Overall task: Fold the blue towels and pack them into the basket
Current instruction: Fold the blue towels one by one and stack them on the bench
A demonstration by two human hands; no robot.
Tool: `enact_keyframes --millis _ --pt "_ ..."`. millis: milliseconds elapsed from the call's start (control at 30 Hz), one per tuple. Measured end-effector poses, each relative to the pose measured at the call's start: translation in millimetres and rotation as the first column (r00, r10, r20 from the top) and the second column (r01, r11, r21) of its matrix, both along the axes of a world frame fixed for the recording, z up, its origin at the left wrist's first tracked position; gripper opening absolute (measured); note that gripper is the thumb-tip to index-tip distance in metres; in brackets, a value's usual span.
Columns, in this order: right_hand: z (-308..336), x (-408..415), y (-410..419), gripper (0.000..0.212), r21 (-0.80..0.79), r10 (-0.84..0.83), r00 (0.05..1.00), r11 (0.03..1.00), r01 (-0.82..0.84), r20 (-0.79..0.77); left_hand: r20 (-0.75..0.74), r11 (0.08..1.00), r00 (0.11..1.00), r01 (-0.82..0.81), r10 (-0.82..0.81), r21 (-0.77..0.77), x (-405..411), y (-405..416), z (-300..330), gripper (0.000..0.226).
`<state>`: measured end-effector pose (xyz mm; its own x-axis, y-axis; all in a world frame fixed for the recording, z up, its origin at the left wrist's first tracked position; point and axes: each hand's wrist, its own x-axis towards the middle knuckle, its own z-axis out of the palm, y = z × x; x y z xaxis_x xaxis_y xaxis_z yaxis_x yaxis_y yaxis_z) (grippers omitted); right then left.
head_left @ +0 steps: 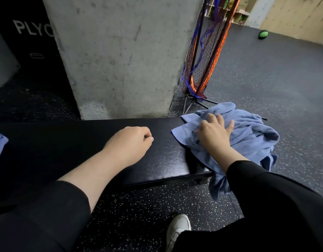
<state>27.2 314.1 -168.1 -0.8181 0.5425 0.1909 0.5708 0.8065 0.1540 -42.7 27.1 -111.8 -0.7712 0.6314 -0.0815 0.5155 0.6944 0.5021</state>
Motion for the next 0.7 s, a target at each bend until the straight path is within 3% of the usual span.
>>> enact_keyframes --millis 133,233,333,467,533,600,700 --pt "-0.2 -3.2 -18.5 0.046 -0.124 0.183 0.960 0.979 -0.159 0.211 -0.001 1.000 1.000 0.004 -0.004 0.010 -1.3 -1.5 0.0 0.023" --pt "-4.9 1.0 -23.3 0.023 -0.062 0.181 0.953 0.983 -0.171 0.244 -0.009 1.000 1.000 0.019 -0.019 0.017 -1.6 -2.7 -0.5 0.023" --pt "-2.6 -1.4 -25.4 0.014 -0.070 0.148 0.985 0.987 -0.142 0.093 -0.016 0.999 0.999 0.033 -0.033 0.024 -0.9 -5.0 0.2 0.024" --pt "33.3 -13.8 -59.2 0.021 -0.394 0.069 0.936 0.894 -0.211 -0.345 0.036 0.997 0.999 0.005 -0.008 0.083 -1.9 -9.4 5.1 0.025" --pt "54.8 -20.2 -87.8 0.020 -0.489 0.050 0.881 0.816 -0.308 -0.471 0.161 0.975 0.986 -0.070 0.036 0.213 -3.2 -9.9 10.1 0.028" --pt "68.8 -25.6 -117.9 0.018 -0.521 0.061 0.833 0.755 -0.399 -0.550 0.407 0.889 0.911 -0.241 0.069 0.388 -4.0 -9.8 16.3 0.031" --pt "72.8 -32.5 -160.1 0.015 -0.560 0.117 0.816 0.672 -0.484 -0.566 0.791 0.708 0.610 -0.539 -0.046 0.457 -4.8 -13.9 22.9 0.033"
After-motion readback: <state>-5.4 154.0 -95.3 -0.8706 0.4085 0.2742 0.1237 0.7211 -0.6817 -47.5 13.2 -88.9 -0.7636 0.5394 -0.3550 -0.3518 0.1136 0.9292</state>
